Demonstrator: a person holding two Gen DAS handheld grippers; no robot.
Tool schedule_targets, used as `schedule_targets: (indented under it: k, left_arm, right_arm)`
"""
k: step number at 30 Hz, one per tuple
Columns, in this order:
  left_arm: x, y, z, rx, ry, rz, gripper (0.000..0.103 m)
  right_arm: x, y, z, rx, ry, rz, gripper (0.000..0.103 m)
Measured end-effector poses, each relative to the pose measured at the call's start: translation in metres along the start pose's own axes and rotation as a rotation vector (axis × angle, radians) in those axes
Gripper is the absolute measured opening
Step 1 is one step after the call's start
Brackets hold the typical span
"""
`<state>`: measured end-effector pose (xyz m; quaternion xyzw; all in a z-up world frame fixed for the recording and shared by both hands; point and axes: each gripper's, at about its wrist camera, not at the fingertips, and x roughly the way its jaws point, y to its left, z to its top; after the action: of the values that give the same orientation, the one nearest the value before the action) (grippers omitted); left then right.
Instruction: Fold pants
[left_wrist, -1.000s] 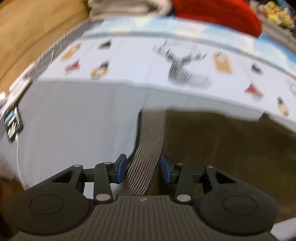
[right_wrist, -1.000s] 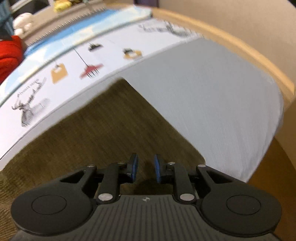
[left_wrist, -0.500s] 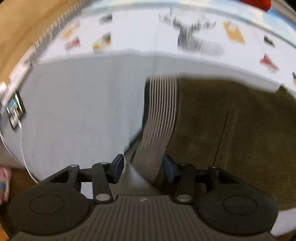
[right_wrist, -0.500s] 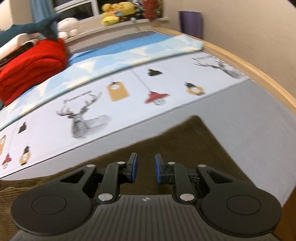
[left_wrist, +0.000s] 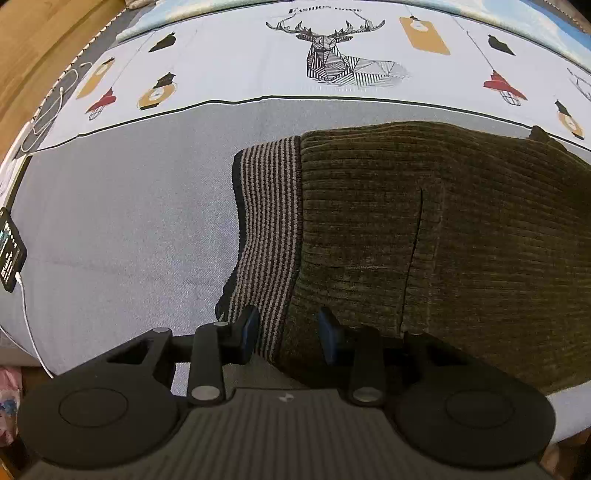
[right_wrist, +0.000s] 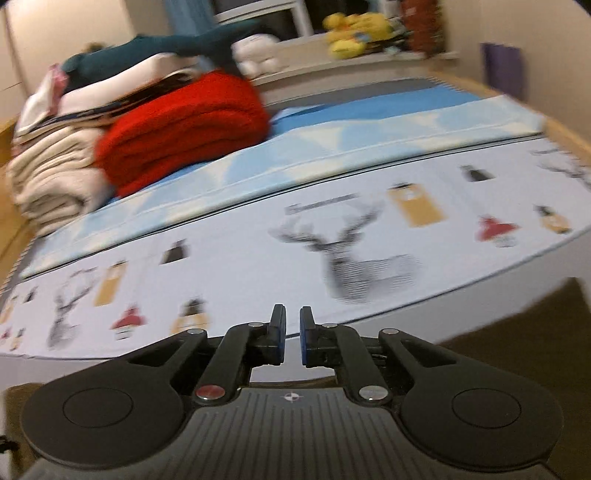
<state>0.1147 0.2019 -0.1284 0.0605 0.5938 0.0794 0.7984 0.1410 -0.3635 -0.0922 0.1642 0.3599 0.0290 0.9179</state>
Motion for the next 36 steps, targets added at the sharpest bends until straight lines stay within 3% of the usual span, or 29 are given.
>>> schedule_targets:
  k: [5,9,12,14,16,17,18,21,32,34,36]
  left_arm:
    - [-0.012,0.004,-0.005,-0.012,-0.004,-0.001,0.043]
    - [-0.041,0.006,0.003,-0.062,-0.123,-0.037,0.049]
    - [-0.056,-0.001,0.009,-0.075,-0.205,-0.127,0.049]
    - [-0.046,-0.009,0.010,-0.038,-0.150,-0.180,0.049]
    - [-0.013,-0.023,0.001,0.043,0.055,-0.146,0.052]
    - [-0.006,-0.032,-0.008,0.135,0.068,-0.118,0.052]
    - [-0.011,-0.038,-0.010,0.188,0.036,-0.102,0.052]
    - [-0.013,-0.030,-0.011,0.147,0.047,-0.126,0.052]
    - [-0.014,-0.032,-0.009,0.143,0.051,-0.131,0.053]
    - [-0.012,-0.027,-0.008,0.140,0.048,-0.143,0.053]
    - [-0.012,-0.024,-0.009,0.136,0.046,-0.154,0.054]
  right_arm:
    - [0.029,0.053,-0.001,-0.083,0.050,0.084,0.008]
    - [0.045,0.086,-0.005,-0.133,0.069,0.138,0.008]
    - [0.055,0.106,-0.007,-0.156,0.070,0.159,0.007]
    - [0.064,0.117,-0.008,-0.161,0.078,0.169,0.008]
    - [0.073,0.125,-0.009,-0.148,0.101,0.181,0.008]
    - [0.079,0.128,-0.009,-0.141,0.118,0.195,0.009]
    - [0.086,0.132,-0.010,-0.137,0.146,0.219,0.013]
    - [0.105,0.145,-0.015,-0.156,0.212,0.271,0.033]
    - [0.178,0.204,-0.058,-0.209,0.499,0.473,0.034]
    - [0.184,0.216,-0.060,-0.240,0.489,0.493,0.010]
    - [0.183,0.222,-0.048,-0.225,0.410,0.520,0.009]
